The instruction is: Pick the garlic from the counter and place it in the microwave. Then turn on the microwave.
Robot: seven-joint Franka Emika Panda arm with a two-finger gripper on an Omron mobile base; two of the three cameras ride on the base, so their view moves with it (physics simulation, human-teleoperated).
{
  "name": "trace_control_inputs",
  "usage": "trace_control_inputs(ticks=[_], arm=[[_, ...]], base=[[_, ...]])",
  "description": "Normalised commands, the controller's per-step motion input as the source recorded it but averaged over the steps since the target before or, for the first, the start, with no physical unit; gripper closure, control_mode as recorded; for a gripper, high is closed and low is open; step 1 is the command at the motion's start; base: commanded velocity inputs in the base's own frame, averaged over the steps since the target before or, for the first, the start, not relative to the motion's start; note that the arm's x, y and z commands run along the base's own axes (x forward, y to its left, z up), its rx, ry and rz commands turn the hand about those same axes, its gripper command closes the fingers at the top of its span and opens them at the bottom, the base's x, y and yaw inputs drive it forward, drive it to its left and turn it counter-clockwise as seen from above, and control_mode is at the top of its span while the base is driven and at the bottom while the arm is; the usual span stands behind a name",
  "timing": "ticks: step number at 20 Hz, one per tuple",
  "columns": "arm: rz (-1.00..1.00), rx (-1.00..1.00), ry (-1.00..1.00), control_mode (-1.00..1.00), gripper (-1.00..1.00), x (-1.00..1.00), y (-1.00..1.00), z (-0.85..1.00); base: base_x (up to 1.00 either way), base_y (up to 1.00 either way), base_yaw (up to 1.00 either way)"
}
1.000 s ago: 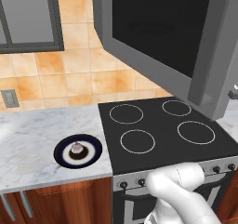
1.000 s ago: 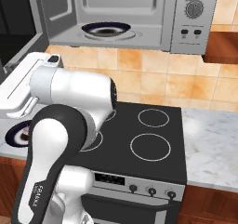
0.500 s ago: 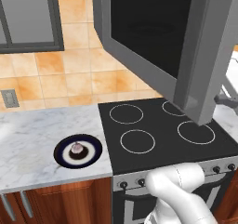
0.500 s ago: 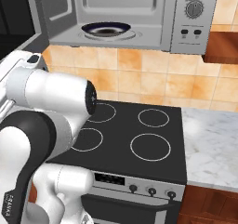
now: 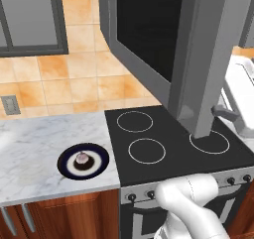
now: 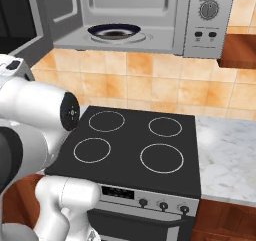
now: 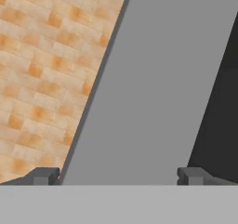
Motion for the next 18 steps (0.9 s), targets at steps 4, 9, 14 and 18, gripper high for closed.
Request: trace_control_inputs(ticks=[4, 9, 14, 18], arm=[[-0.07, 0.00, 0.00, -1.00, -1.00, 0.09, 0.33, 0.00], [-0.07, 0.00, 0.00, -1.00, -1.00, 0.11, 0.33, -0.01], [-0.07, 0.00, 0.00, -1.00, -1.00, 0.10, 0.28, -0.01], [-0.07, 0.00, 0.00, -1.00, -1.00, 0.08, 0.15, 0.00]], base=[[0.00, 0.00, 0.00], [0.00, 0.00, 0.00], [0.00, 0.00, 0.00], [0.00, 0.00, 0.00]])
